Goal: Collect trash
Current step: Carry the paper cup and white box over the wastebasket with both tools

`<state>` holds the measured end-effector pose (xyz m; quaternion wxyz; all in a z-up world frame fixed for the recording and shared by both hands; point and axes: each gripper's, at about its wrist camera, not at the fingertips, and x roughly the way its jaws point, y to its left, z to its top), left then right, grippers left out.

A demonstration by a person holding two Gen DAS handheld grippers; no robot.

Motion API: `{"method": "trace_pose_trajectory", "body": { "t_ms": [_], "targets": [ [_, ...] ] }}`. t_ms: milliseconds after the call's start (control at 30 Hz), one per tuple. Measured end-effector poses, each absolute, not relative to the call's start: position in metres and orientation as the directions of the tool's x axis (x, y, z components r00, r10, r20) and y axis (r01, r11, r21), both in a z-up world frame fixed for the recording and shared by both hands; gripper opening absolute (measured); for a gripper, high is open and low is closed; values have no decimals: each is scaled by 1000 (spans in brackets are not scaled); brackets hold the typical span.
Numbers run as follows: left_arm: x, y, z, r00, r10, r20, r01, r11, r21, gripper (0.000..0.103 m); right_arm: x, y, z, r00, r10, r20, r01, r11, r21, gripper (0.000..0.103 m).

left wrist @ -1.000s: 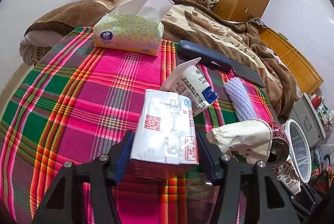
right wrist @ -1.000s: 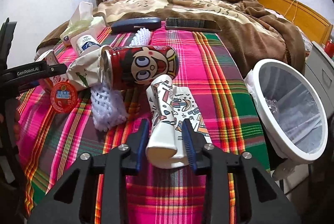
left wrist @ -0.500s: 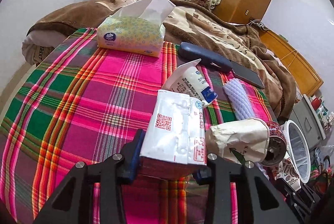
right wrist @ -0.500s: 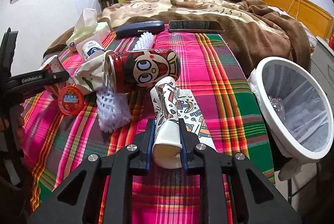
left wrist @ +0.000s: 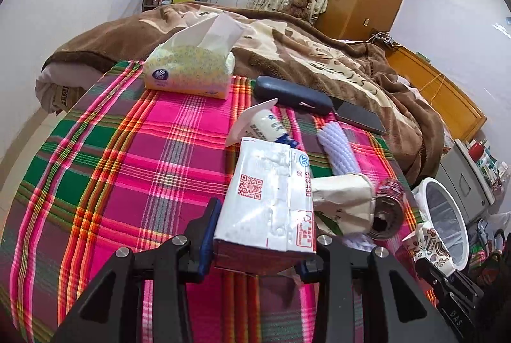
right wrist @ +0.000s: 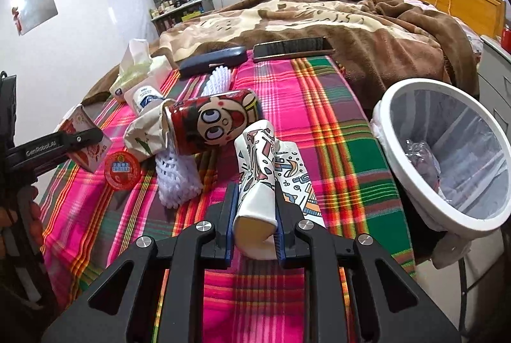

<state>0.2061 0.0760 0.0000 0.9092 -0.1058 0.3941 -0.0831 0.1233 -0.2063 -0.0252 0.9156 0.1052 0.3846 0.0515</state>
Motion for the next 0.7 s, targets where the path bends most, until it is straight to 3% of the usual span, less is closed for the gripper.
{"method": "trace_pose_trajectory", "body": {
  "t_ms": [700],
  "targets": [
    [172, -8, 40, 683, -326, -653, 229, 945, -233, 40, 103, -265, 2, 765, 114, -634, 54, 969, 240, 20]
  ]
}}
